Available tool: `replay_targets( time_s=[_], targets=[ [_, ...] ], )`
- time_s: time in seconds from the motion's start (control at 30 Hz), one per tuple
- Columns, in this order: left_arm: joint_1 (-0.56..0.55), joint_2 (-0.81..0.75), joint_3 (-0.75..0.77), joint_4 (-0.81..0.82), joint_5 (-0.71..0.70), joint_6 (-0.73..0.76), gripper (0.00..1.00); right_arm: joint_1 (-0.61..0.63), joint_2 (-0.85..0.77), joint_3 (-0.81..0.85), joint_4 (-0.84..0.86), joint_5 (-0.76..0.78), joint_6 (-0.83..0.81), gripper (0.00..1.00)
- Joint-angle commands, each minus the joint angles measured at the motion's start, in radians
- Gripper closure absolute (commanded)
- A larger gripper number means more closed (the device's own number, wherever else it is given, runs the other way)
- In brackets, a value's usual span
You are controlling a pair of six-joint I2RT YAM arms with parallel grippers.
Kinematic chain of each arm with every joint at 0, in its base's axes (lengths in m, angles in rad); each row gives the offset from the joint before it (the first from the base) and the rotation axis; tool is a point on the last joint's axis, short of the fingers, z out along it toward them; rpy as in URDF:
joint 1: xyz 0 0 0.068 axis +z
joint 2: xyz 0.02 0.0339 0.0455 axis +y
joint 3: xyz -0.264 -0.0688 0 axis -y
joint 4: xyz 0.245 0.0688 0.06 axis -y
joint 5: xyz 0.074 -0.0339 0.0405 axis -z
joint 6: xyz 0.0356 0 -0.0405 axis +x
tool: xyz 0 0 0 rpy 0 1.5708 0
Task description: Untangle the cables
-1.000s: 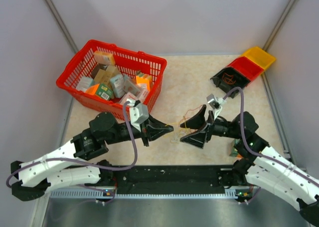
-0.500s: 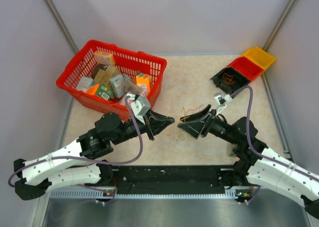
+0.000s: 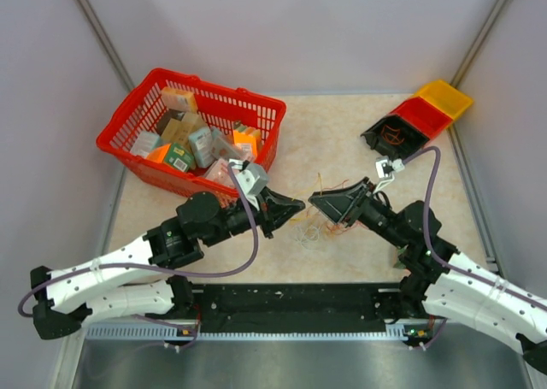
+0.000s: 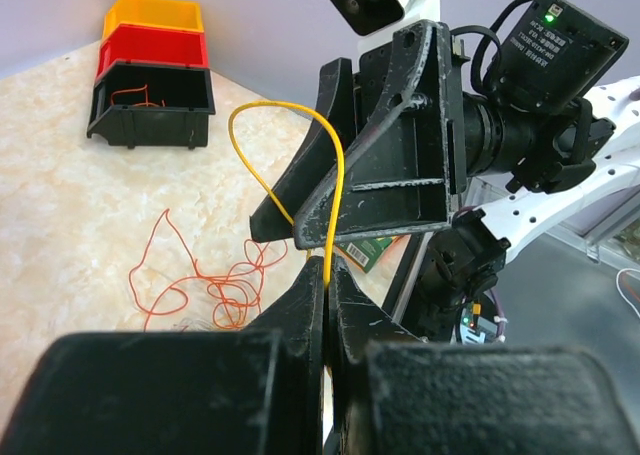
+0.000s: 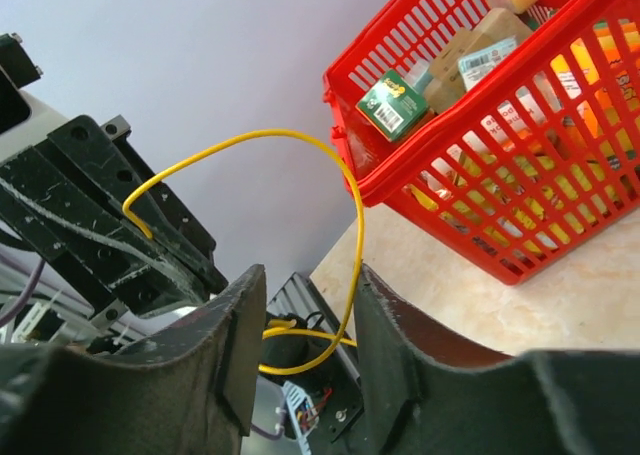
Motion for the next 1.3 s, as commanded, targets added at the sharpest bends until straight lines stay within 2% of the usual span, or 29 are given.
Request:
replay_targets(
  time_s=[0.0,0.07,0.13,0.17,0.23,0.27,0.33,0.4,0.53,0.67,0.8,0.97,1.1,1.27],
  targets=[
    [0.001,0.007,-0.009,0.078,-0.001,-0.017,1.0,0.016,0.009,0.012,0.014,0.051,0.0,0.67],
    [0.001,0.01,-0.01,0.082,-0.001,-0.017,1.0,0.016,0.012,0.016,-0.008,0.073,-0.004,0.81],
    [0.001,0.017,-0.01,0.08,-0.016,-0.018,1.0,0.016,0.012,0.019,-0.041,0.117,-0.004,1.0],
    [0.001,0.017,-0.009,0.072,-0.039,-0.02,0.94,0.016,0.012,0.027,-0.082,0.143,-0.005,1.0],
    [0.001,0.02,-0.004,0.039,-0.101,-0.025,0.54,0.016,0.012,0.062,-0.177,0.206,-0.022,1.0],
    [0.001,0.017,-0.004,0.017,-0.132,-0.025,0.41,0.013,0.009,0.073,-0.217,0.24,-0.045,1.0],
    [0.002,0.003,-0.012,0.002,-0.166,-0.015,0.25,-0.013,-0.001,0.099,-0.296,0.307,-0.077,1.0],
    [0.004,-0.019,-0.02,-0.006,-0.169,-0.003,0.18,-0.085,-0.002,0.14,-0.383,0.32,-0.103,1.0],
    [0.004,-0.051,-0.035,-0.015,-0.174,0.017,0.13,-0.323,0.037,0.225,-0.491,0.252,-0.134,1.0],
    [0.004,-0.071,-0.069,-0.015,-0.186,0.031,0.13,-0.574,0.207,0.376,-0.606,0.246,-0.155,1.0],
    [0.005,-0.069,-0.11,-0.001,-0.159,0.017,0.13,-0.777,0.389,0.493,-0.548,0.279,-0.168,1.0],
    [0.008,-0.04,-0.142,0.031,-0.073,-0.032,0.14,-0.885,0.632,0.677,-0.411,0.428,-0.255,1.0],
    [0.01,-0.04,-0.162,0.034,-0.001,-0.066,0.14,-0.997,0.829,0.82,-0.367,0.404,-0.234,1.0],
    [0.01,-0.074,-0.201,0.048,0.032,-0.072,0.15,-1.052,1.008,0.947,-0.298,0.405,-0.269,1.0]
  ],
)
